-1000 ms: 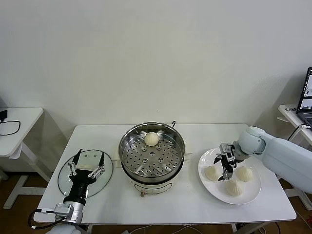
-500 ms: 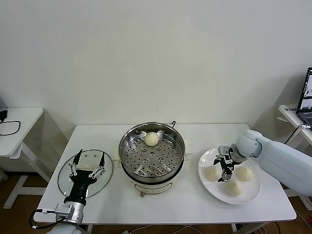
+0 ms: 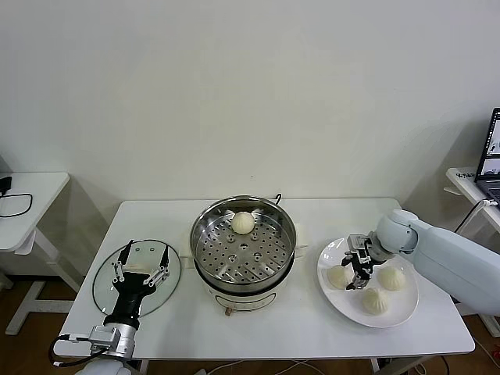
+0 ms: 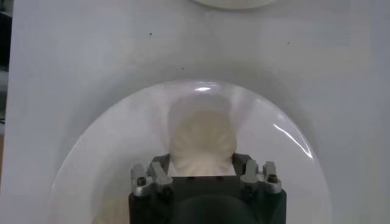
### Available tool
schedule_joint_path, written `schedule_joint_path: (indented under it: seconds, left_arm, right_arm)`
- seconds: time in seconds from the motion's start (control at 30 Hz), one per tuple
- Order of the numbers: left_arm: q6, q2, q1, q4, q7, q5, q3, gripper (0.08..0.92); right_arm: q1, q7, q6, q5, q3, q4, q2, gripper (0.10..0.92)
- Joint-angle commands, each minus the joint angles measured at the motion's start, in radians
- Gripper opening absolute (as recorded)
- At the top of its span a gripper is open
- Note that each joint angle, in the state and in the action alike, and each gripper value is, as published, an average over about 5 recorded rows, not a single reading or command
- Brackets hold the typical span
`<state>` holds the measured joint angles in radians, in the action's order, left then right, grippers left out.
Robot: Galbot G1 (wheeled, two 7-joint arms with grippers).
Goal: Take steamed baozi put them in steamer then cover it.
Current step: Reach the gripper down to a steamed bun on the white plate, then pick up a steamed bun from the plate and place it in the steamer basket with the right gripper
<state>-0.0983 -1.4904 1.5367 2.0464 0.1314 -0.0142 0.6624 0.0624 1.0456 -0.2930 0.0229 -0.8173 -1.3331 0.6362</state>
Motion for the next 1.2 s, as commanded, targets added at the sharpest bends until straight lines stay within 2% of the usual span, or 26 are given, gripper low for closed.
schedule_joint_path:
  seconds: [0.03,0.33,0.57,0.83,1.2]
  left_arm:
    - [0.000,0.001,0.000,0.004,0.000,0.000,0.000,0.823]
    - [0.001,0.004,0.000,0.010,0.000,0.000,0.000,0.823]
    - [0.000,0.005,0.000,0.013,0.000,-0.002,-0.004,0.823]
    - [-0.004,0.008,0.003,0.022,0.002,0.000,0.006,0.823]
    - [0.003,0.016,-0.008,0.026,0.005,0.020,0.045,0.823]
  right_arm:
    - [-0.025,0.007,0.001,0.022,-0.009,-0.018,-0.021,0.696]
    - [-0.304,0.044,-0.035,0.225,-0.171,-0.193,-0.187,0.696]
    - [-0.764,0.050,-0.082,0.431,-0.538,-0.348,-0.229,0.698]
    - [-1.164,0.029,-0.178,0.666,-0.791,-0.452,-0.031,0.704]
    - [-1.054,-0.056,-0.278,0.798,-0.711,-0.329,0.368,0.704]
